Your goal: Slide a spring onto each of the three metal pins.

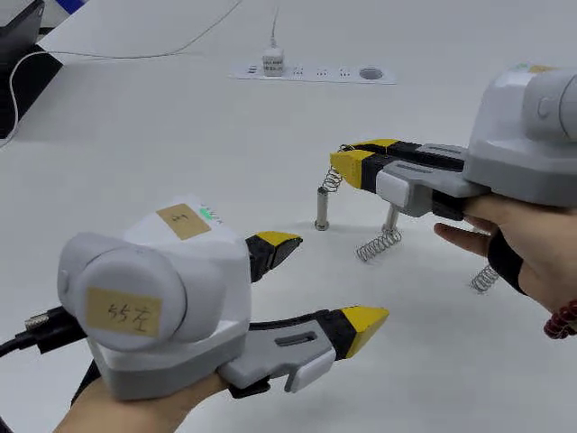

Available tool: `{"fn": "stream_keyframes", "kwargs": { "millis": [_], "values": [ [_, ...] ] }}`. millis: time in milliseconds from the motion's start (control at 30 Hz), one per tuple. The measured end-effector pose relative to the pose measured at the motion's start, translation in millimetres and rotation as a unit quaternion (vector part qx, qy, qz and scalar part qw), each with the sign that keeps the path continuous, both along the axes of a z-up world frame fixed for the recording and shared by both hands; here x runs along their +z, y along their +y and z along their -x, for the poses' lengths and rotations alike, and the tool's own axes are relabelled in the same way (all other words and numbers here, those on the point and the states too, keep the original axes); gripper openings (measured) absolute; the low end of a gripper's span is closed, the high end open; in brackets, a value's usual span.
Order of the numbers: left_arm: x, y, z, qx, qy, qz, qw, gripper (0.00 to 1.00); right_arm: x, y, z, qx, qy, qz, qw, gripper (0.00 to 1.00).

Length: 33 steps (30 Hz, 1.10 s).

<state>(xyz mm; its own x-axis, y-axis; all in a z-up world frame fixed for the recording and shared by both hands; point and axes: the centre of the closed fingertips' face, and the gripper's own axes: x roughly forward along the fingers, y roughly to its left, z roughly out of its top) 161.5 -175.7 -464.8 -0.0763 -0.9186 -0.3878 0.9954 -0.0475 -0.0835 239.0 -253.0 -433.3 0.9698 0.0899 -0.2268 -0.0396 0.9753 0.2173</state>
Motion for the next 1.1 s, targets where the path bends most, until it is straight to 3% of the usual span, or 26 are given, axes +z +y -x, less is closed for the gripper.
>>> {"fn": "stream_keyframes", "kwargs": {
  "millis": [467,1100],
  "values": [
    [-0.7,-0.3,-0.6,0.004,0.003,-0.001,1.0,0.63,-13.4,1.4,-7.0,0.001,0.013,0.006,0.9999,0.11],
    [-4.1,-0.2,-3.4,0.007,0.005,-0.007,0.9999,0.62,-27.0,10.3,-13.4,0.025,0.043,0.085,0.9951,0.12]
  ]
}}
